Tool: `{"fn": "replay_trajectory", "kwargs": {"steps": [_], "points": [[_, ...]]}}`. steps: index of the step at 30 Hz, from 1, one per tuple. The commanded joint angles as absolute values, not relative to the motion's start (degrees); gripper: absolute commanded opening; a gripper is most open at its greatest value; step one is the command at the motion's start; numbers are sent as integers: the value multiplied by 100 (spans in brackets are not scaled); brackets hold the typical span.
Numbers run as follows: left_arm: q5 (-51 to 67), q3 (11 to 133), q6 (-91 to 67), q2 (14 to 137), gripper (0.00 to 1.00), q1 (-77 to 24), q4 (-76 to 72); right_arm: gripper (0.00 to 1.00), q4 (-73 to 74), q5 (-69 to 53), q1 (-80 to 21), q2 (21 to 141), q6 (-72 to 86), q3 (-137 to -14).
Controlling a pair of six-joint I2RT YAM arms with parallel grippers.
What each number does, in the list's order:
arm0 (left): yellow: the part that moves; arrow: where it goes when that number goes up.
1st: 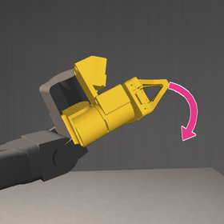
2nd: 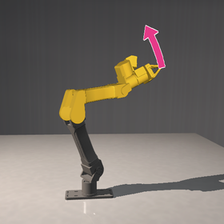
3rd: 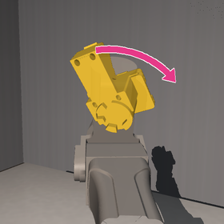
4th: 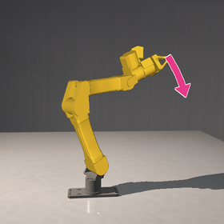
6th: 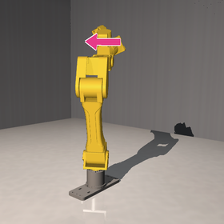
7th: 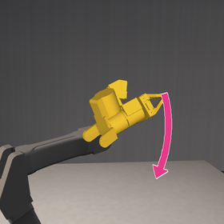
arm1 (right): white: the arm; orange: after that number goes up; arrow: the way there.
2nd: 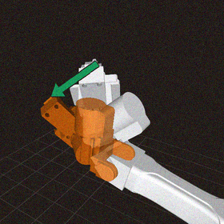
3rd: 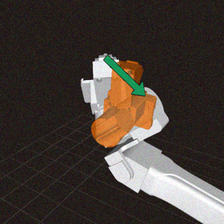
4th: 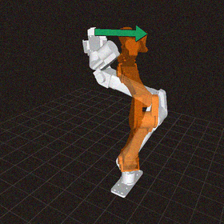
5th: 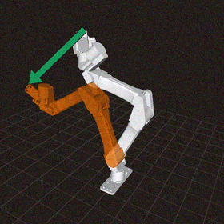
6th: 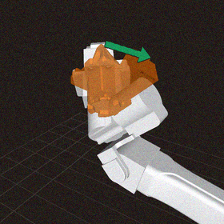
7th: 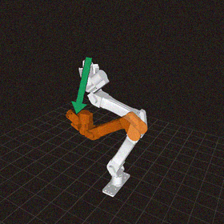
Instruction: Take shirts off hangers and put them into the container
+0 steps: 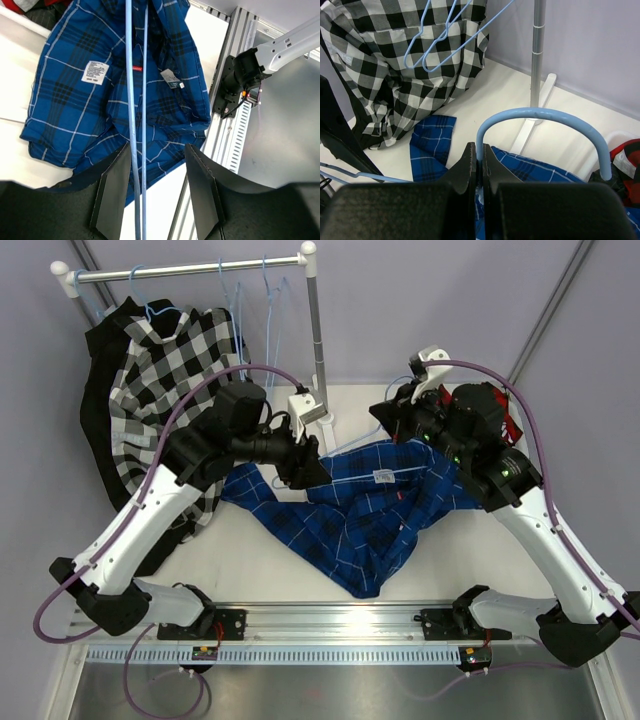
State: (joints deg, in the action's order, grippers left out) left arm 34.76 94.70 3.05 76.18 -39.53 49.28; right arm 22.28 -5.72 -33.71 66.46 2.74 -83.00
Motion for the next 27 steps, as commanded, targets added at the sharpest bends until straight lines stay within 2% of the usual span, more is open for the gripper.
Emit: {"fn": "replay_trajectory", "kwargs": {"steps": [1, 4, 7, 9, 10, 11, 15, 18, 19, 20, 21, 24, 27], "points": [[3700, 9378, 343, 7497, 51, -3973, 4799, 0, 1907, -668, -3445, 6636, 88, -8613], [3700, 9360, 343, 7515, 42, -3973, 4799, 0, 1890, -659, -3463, 6645, 97, -8622], [3674, 9378, 369, 7523, 28, -3973, 4799, 0, 1864, -659, -3489, 6636, 88, -8596], [3613, 9413, 369, 7497, 17, -3973, 4799, 0, 1881, -659, -3498, 6627, 88, -8569], [3595, 9430, 369, 7497, 6, -3964, 4790, 0, 1881, -659, -3515, 6618, 88, -8561], [3534, 9439, 387, 7462, 1, -3973, 4799, 0, 1881, -668, -3516, 6609, 88, -8517], [3279, 9457, 483, 7296, 0, -3964, 4790, 2, 1872, -650, -3516, 6469, 123, -8298], [2998, 9361, 589, 7155, 0, -3973, 4790, 30, 1890, -677, -3516, 6355, 211, -8095], [2962, 9326, 624, 7050, 0, -3964, 4790, 41, 1951, -685, -3516, 6276, 272, -8060], [2892, 9221, 668, 6997, 0, -3964, 4790, 62, 1995, -694, -3516, 6232, 290, -7999], [2848, 9168, 720, 6926, 0, -3964, 4790, 70, 2047, -694, -3516, 6197, 307, -7972], [2725, 8904, 826, 6628, 0, -3955, 4799, 89, 2250, -528, -3516, 5968, 369, -7841], [2646, 8632, 879, 6276, 0, -3946, 4825, 94, 2425, -238, -3524, 5670, 395, -7638]]}}
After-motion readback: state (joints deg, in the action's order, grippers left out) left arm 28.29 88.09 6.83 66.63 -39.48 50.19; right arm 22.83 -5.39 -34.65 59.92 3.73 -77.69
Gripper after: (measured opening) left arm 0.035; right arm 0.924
